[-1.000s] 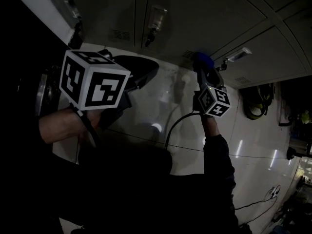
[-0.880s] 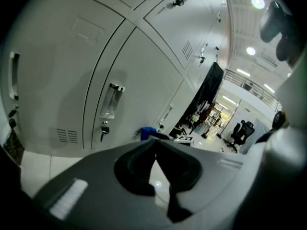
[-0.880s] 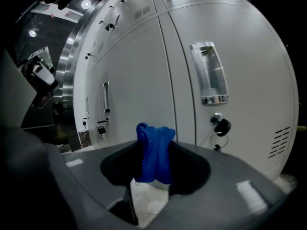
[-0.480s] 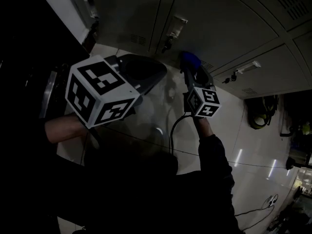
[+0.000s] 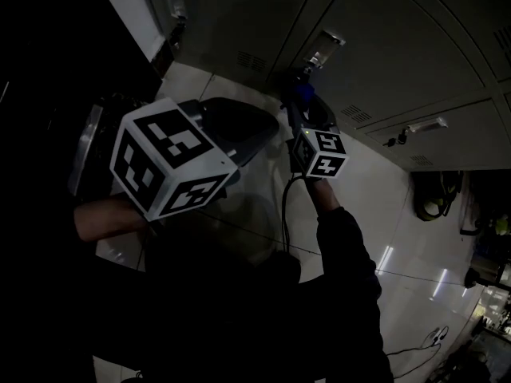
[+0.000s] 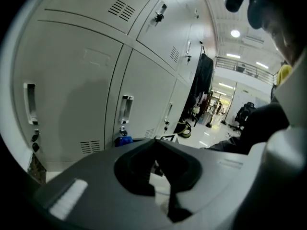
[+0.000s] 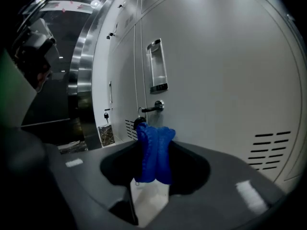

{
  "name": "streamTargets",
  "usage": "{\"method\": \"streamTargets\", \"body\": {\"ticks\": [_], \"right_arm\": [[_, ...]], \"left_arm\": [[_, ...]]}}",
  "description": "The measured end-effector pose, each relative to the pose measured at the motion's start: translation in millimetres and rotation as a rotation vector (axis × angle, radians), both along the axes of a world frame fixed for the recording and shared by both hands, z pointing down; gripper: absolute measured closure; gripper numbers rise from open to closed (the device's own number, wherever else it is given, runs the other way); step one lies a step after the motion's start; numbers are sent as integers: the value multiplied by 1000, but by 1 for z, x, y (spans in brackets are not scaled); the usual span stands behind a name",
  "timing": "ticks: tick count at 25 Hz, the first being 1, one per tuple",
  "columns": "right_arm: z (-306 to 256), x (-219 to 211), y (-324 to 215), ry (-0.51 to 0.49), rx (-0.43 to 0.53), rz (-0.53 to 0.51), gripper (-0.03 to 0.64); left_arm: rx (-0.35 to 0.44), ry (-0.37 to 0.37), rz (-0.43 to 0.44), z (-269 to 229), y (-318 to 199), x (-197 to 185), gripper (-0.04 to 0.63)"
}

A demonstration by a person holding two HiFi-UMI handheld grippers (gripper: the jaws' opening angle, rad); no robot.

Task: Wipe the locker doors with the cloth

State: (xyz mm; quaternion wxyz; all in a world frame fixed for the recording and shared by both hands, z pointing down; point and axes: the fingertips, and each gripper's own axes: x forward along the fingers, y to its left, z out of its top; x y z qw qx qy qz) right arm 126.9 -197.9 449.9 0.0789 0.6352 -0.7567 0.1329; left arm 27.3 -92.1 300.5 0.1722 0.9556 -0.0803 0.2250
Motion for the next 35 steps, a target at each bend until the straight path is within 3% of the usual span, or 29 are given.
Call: {"method": "streamTargets", "body": {"ticks": [6, 9, 35], "right_arm": [[7, -23, -20, -11, -1, -2, 457], [10, -13, -17, -18, 2, 25, 457], [29, 184, 97, 4, -22, 298, 456]], "left_arm": [[-1, -1, -10, 2, -5, -6, 595], [-1, -4, -4, 3, -4, -4, 595], [57, -55, 109, 7, 25, 60, 595]]}}
